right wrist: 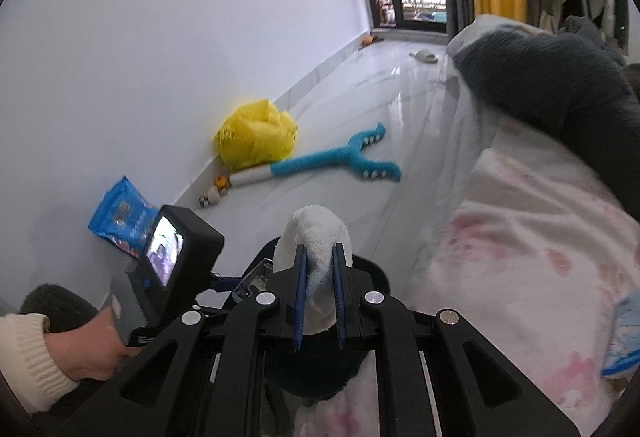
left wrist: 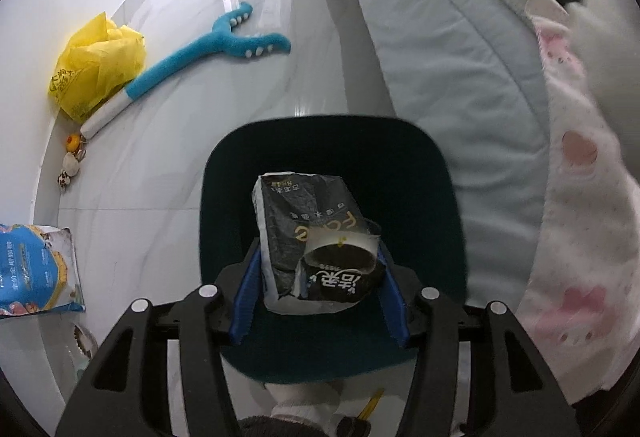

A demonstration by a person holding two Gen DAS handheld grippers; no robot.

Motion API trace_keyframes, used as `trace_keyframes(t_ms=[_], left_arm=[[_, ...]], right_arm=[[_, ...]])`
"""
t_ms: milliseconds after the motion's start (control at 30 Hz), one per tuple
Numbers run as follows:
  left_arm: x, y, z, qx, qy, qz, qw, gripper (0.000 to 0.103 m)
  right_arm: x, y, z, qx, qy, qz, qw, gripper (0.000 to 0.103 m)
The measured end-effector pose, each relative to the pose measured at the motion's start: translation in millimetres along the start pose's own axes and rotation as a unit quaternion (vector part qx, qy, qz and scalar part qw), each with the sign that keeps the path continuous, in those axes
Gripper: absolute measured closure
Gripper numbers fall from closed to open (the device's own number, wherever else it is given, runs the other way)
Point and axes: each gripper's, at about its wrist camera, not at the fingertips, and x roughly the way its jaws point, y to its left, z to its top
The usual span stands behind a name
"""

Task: Collect trash
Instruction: 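Drop the black bag and white cloth into the green bin, opening both tools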

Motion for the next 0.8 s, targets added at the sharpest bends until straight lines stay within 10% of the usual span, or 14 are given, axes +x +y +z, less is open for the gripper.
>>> trace_keyframes(t_ms=[800], left_arm=[[-112.1, 48.8, -9.0, -0.023, -0.160, -0.016, 0.9867, 0.036]], right_arm=[[130.9, 24.3, -29.1, 0.005, 0.128, -0.016, 0.992, 0.090]])
